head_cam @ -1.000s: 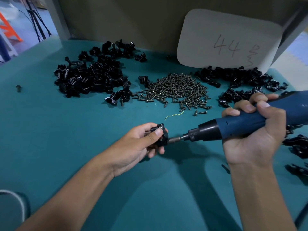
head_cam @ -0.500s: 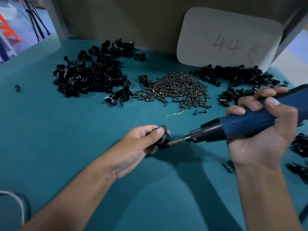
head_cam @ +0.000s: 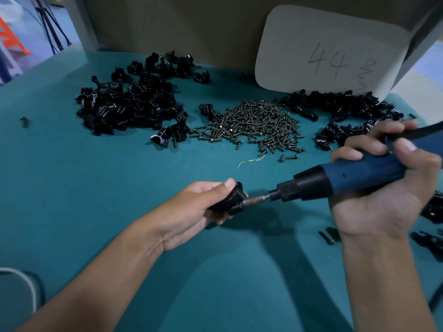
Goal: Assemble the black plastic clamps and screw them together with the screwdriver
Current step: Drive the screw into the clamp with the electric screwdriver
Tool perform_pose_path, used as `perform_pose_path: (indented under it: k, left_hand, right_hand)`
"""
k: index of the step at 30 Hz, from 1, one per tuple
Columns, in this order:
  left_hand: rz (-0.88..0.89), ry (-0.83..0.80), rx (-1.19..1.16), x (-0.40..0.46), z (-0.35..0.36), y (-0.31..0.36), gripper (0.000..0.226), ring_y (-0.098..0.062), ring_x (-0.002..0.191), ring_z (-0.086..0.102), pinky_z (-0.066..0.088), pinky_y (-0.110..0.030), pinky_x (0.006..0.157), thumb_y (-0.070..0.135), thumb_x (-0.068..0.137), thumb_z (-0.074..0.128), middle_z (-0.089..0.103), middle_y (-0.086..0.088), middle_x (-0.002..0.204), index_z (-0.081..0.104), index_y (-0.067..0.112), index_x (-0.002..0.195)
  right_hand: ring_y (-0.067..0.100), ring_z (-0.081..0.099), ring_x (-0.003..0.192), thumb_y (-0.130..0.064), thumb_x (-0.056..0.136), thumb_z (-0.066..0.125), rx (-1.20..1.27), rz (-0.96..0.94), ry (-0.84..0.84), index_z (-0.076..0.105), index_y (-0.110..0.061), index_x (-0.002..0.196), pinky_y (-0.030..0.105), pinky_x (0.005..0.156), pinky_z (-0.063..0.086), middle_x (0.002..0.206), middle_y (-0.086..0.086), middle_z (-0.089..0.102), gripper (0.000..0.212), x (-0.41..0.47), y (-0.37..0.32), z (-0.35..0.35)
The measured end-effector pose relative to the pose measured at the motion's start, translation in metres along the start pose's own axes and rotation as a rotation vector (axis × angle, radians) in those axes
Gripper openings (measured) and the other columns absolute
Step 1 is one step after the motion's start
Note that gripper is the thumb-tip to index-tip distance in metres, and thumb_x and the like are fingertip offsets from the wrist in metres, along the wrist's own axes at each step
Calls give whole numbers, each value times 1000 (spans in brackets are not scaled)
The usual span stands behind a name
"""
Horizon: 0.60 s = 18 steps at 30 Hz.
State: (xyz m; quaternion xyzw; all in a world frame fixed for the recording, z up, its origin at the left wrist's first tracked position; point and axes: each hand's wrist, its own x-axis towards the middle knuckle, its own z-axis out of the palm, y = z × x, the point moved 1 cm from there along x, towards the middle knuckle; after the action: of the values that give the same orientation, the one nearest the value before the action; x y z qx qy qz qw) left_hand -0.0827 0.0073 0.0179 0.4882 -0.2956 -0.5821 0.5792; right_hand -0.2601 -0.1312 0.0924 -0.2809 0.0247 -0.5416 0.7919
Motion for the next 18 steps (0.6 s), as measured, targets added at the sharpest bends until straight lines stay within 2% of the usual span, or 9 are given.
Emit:
perform_pose_path:
  k: [2, 4, 6, 8, 11, 13, 16, 18]
  left_hand:
    - [19, 12, -47, 0, -4, 2, 34, -8, 69, 54, 42, -21, 62, 43, 84, 63, 70, 0, 84, 81, 15, 93]
    - [48, 65, -84, 1, -9, 4, 35, -7, 66, 52, 42, -18, 59, 45, 81, 66, 71, 1, 87, 81, 16, 94]
    - [78, 141, -48, 3, -13, 3, 39, -6, 65, 49, 40, -16, 59, 50, 77, 68, 70, 2, 89, 81, 18, 95]
    - [115, 185, -38, 5, -13, 1, 40, -6, 65, 46, 38, -17, 60, 49, 80, 66, 68, 2, 91, 78, 16, 98]
    - [176, 219, -96, 7, -10, 0, 31, -6, 67, 45, 34, -19, 60, 37, 85, 63, 65, 0, 93, 74, 15, 103]
    - [194, 247, -139, 7, -10, 1, 27, -6, 69, 48, 33, -21, 62, 31, 85, 63, 66, 0, 95, 77, 17, 104]
    - [220, 283, -127, 6, -12, 2, 34, -9, 73, 48, 33, -24, 65, 32, 85, 62, 63, -1, 96, 72, 16, 113]
    - [224, 305, -103, 4, -13, 3, 40, -9, 73, 49, 33, -25, 66, 36, 85, 61, 60, -3, 98, 69, 13, 117]
  right_hand:
    - [5, 51, 69, -10, 95, 33, 72, 23, -54, 60, -26, 97, 22, 67, 44, 93, -7, 63, 31, 4, -5, -3]
    - [8, 54, 69, -5, 92, 39, 162, 22, -61, 61, -23, 96, 24, 69, 45, 96, -4, 64, 29, 9, -12, -7]
    - [9, 57, 70, -7, 86, 51, 187, -27, 49, 62, -22, 94, 25, 71, 47, 91, -4, 62, 20, 14, -16, -15]
    - [9, 59, 71, -10, 88, 59, 40, -66, 293, 60, -23, 92, 26, 79, 48, 83, -7, 59, 13, 13, -13, -24]
    - [9, 59, 76, -16, 91, 64, -167, 2, 614, 58, -23, 92, 25, 87, 50, 81, -9, 59, 9, 3, 4, -38]
    - [11, 56, 81, -16, 92, 65, -222, 57, 670, 58, -22, 94, 28, 89, 49, 85, -7, 58, 9, -4, 16, -42]
    - [16, 58, 84, -18, 92, 70, -372, 152, 735, 61, -17, 94, 39, 92, 51, 89, -2, 59, 10, -10, 33, -41]
    - [18, 63, 86, -24, 91, 74, -504, 233, 743, 62, -14, 98, 37, 86, 55, 94, 0, 64, 17, -10, 39, -40]
